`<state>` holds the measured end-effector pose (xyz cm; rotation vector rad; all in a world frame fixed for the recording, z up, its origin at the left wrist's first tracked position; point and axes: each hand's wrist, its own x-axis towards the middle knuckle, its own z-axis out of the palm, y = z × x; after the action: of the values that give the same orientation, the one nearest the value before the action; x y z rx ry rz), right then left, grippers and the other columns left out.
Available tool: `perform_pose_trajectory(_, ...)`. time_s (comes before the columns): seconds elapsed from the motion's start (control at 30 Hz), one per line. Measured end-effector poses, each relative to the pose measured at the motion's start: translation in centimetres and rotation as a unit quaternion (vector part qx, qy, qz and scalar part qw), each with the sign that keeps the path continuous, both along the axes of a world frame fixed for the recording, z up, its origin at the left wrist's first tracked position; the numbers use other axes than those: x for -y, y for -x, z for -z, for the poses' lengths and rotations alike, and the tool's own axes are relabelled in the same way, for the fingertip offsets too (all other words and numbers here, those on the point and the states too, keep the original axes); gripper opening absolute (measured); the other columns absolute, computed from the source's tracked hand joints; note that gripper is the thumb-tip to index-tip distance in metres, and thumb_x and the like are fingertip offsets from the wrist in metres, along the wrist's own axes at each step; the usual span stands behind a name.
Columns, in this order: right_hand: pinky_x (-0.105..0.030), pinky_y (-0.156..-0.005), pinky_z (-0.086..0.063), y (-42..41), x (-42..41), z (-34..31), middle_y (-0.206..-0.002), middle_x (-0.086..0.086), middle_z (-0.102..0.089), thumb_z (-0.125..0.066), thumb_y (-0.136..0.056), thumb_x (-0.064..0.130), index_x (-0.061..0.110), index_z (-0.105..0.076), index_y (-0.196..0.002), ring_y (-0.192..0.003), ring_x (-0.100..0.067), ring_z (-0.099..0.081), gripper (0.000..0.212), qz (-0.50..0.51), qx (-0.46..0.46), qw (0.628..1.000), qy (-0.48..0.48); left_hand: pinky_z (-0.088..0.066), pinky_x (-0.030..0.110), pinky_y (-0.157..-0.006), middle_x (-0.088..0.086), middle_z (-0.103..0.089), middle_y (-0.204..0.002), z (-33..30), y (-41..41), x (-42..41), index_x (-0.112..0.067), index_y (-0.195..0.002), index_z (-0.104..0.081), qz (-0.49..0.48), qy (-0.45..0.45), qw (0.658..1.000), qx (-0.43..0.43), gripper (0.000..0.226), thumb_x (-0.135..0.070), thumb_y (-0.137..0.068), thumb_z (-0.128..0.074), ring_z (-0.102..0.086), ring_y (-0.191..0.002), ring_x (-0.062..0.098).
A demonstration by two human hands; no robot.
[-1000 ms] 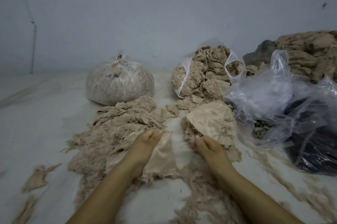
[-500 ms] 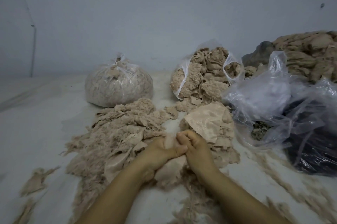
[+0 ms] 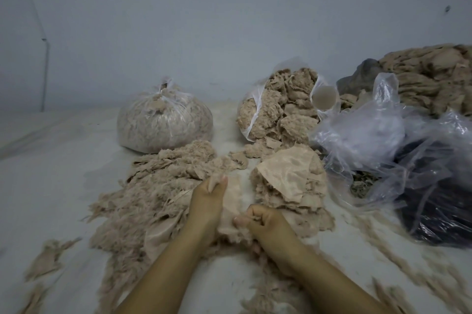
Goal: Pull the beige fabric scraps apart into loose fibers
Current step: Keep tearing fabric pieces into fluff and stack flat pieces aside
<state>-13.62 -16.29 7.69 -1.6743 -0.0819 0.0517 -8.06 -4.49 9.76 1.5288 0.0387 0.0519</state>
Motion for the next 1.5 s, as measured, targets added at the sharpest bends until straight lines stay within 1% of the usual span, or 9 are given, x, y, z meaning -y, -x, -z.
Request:
perform_pose_trajectory(0.2, -0.018, -0.039, -0.033, 0.2, 1.3, 0.7, -0.045, 0.002, -0.053, -0.072, -0.083, 0.019, 0.015, -0.051, -0.06, -0.036, -0.009, -0.041, 0.031, 0.057, 0.027, 0.998, 0.01, -0.054, 0.036, -0.075, 0.014, -0.068, -0.101, 0.1, -1.5, -1.7, -0.002, -0.115, -0.06, -0.122, 0.039, 0.991, -0.039, 0.032, -0.027, -0.098, -0.05, -0.065, -0.088, 0.027)
perform_pose_trajectory(0.3, -0.019, -0.043, -0.039, 0.6, 1.9, 0.9, -0.052, 0.005, -0.061, -0.074, -0.081, 0.026, 0.013, -0.06, -0.065, -0.043, -0.007, -0.049, 0.025, 0.012, 0.014, 0.998, 0.068, -0.051, 0.043, -0.091, 0.017, -0.067, -0.11, -0.6, -2.3, -2.8, -0.003, -0.112, -0.062, -0.124, 0.023, 0.992, -0.016, 0.033, -0.03, -0.097, -0.05, -0.063, -0.1, 0.031)
perform_pose_trajectory(0.4, -0.01, -0.055, -0.044, 0.2, 0.8, 0.5, -0.071, 0.015, -0.068, -0.074, -0.079, 0.039, 0.027, -0.067, -0.088, -0.06, 0.004, -0.059, 0.016, 0.0, 0.026, 0.994, 0.106, -0.054, 0.034, -0.078, 0.011, -0.071, -0.095, -0.4, -1.5, -1.2, -0.007, -0.101, -0.067, -0.073, -0.019, 0.997, 0.027, 0.031, -0.033, -0.096, -0.051, -0.066, -0.091, 0.025)
perform_pose_trajectory(0.5, -0.016, -0.044, -0.043, -0.2, -0.2, 0.4, -0.063, 0.003, -0.068, -0.073, -0.084, 0.019, 0.015, -0.066, -0.085, -0.047, -0.006, -0.058, 0.008, -0.032, -0.01, 0.999, -0.006, -0.048, 0.024, -0.06, 0.003, -0.07, -0.081, -0.2, -1.2, -0.1, -0.012, -0.091, -0.067, -0.072, -0.028, 0.996, 0.034, 0.026, -0.033, -0.096, -0.052, -0.065, -0.075, 0.015)
perform_pose_trajectory(0.63, -0.016, -0.045, -0.043, 0.3, 1.4, 1.1, -0.06, 0.0, -0.068, -0.069, -0.086, 0.011, 0.012, -0.069, -0.072, -0.048, -0.007, -0.056, 0.014, -0.058, -0.048, 0.995, 0.06, -0.052, 0.035, -0.074, 0.012, -0.067, -0.097, -1.1, -2.5, -2.3, -0.008, -0.105, -0.063, -0.157, 0.022, 0.987, 0.018, 0.029, -0.032, -0.097, -0.049, -0.064, -0.087, 0.028)
perform_pose_trajectory(0.8, -0.016, -0.059, -0.048, -0.9, 0.4, -0.3, -0.072, 0.013, -0.069, -0.059, -0.091, 0.041, 0.024, -0.066, -0.088, -0.066, -0.003, -0.064, 0.019, 0.042, 0.037, 0.998, 0.007, -0.051, 0.028, -0.06, 0.01, -0.07, -0.082, 0.2, -0.9, 0.2, -0.007, -0.091, -0.066, -0.039, -0.013, 0.999, 0.026, 0.028, -0.031, -0.095, -0.054, -0.067, -0.072, 0.021)
perform_pose_trajectory(0.97, -0.025, -0.054, -0.043, -2.7, 0.5, -0.2, -0.063, 0.001, -0.058, -0.06, -0.093, 0.018, 0.012, -0.056, -0.073, -0.06, -0.014, -0.052, 0.021, 0.212, 0.084, 0.967, -0.114, -0.051, 0.034, -0.066, 0.014, -0.068, -0.078, 0.7, -0.3, 1.2, -0.005, -0.081, -0.063, -0.005, 0.084, 0.996, 0.028, 0.02, -0.024, -0.088, -0.064, -0.064, -0.071, 0.025)
perform_pose_trajectory(1.37, -0.032, -0.068, -0.051, -7.5, 6.7, -3.2, -0.069, 0.009, -0.071, -0.074, -0.082, 0.026, 0.027, -0.074, -0.065, -0.068, -0.01, -0.064, 0.017, 0.315, 0.129, 0.938, -0.069, -0.027, 0.028, -0.05, 0.001, -0.043, -0.05, -1.4, -6.2, 2.8, -0.001, -0.058, -0.051, -0.041, -0.155, 0.972, 0.169, 0.047, -0.032, -0.093, -0.057, -0.039, -0.049, 0.013)
perform_pose_trajectory(1.5, -0.034, -0.072, -0.049, -10.3, 10.2, -4.8, -0.073, -0.003, -0.067, -0.063, -0.09, 0.037, 0.014, -0.072, -0.078, -0.072, -0.02, -0.059, 0.028, 0.332, 0.092, 0.939, -0.023, -0.036, 0.029, -0.053, 0.006, -0.048, -0.056, -2.3, -9.0, 5.8, -0.007, -0.066, -0.05, 0.012, -0.169, 0.979, 0.111, 0.036, -0.027, -0.096, -0.052, -0.042, -0.05, 0.017)
